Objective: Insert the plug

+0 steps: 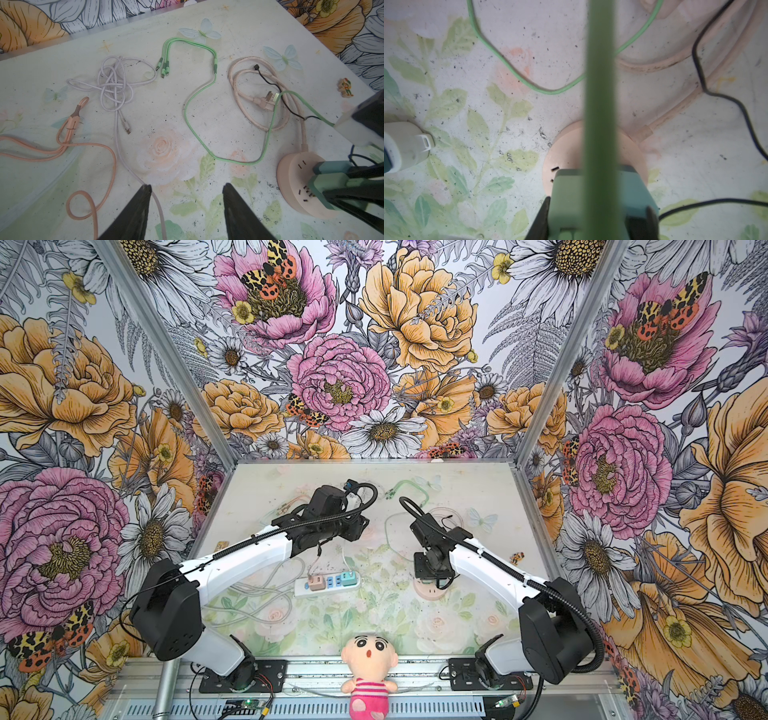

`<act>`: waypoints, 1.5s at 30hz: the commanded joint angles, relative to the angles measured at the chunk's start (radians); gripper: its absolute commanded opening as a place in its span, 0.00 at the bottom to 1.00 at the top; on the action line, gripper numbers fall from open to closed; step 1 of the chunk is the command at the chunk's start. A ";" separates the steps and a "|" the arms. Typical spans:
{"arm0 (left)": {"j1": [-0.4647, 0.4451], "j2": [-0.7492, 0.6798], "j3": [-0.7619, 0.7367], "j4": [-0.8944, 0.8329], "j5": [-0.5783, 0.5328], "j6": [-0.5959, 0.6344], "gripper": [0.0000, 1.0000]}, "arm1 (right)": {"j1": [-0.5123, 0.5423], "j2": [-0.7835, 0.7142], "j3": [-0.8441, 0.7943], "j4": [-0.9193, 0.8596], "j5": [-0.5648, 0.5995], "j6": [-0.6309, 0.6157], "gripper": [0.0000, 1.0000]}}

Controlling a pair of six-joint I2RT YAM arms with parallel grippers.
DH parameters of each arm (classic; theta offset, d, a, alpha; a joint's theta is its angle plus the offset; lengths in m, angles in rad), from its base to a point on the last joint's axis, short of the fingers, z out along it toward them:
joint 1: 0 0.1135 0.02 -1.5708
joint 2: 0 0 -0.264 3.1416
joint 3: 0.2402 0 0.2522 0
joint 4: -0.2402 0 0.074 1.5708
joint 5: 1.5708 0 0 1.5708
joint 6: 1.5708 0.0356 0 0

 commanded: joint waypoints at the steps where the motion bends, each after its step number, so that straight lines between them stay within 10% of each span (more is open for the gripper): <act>1: 0.011 0.007 -0.007 0.023 0.022 0.000 0.58 | -0.001 0.016 -0.004 0.031 0.027 -0.002 0.00; 45: 0.007 -0.001 -0.008 0.014 0.038 -0.008 0.58 | 0.011 0.051 -0.008 -0.009 0.004 -0.020 0.00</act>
